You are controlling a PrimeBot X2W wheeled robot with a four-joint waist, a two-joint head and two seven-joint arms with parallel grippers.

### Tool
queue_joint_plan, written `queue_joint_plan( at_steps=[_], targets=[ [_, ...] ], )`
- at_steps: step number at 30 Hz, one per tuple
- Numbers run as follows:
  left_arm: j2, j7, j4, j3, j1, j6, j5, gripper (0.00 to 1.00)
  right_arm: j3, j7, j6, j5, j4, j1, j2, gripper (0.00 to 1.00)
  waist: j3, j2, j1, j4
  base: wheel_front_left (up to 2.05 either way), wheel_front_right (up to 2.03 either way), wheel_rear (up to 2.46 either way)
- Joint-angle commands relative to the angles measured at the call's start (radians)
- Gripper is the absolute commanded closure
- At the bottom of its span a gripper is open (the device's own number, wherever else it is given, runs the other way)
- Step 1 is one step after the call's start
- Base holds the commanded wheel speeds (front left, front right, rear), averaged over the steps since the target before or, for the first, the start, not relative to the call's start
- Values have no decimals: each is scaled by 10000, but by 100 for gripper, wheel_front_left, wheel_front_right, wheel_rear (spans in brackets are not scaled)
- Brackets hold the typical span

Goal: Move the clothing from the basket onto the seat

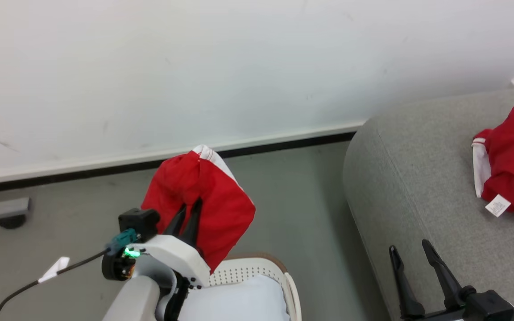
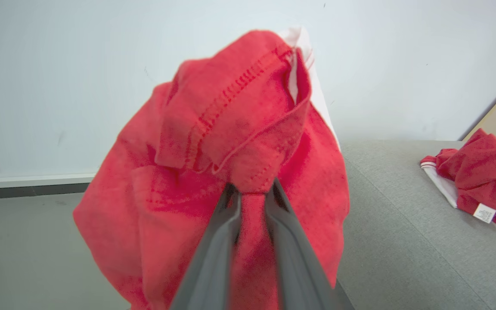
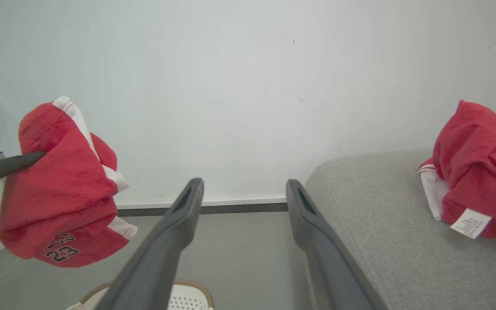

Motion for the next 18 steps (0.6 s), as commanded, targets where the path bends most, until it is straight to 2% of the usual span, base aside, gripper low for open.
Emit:
queue_joint_plan(
  at_steps=[1, 7, 12, 15, 18],
  targets=[
    [25, 93, -553, -22, 311, 97, -265, 100, 49, 5, -24, 4, 10, 169, -30, 0, -443, -1, 4, 164, 0, 0, 0],
    [27, 749, -3096, -156, 1405, 548, -896, 100, 263, 5, -24, 214, -80, 400, -25, 0, -724, -1, 4, 226, 0, 0, 0],
    [53, 1421, -4848, -327, 2111, 846, -999, 100, 725, 5, -24, 390, -169, 342, -24, 0, -770, -1, 4, 292, 0, 0, 0],
    [130, 1743, -5558, -404, 2397, 911, -1088, 100, 1560, 5, -24, 900, -256, 49, -85, 0, -755, -1, 4, 306, 0, 0, 0],
    [144, 1974, -6057, -524, 2617, 808, -1221, 100, 2832, 6, -24, 1945, -253, -365, -604, 0, -738, -1, 4, 299, 0, 0, 0]
  ],
)
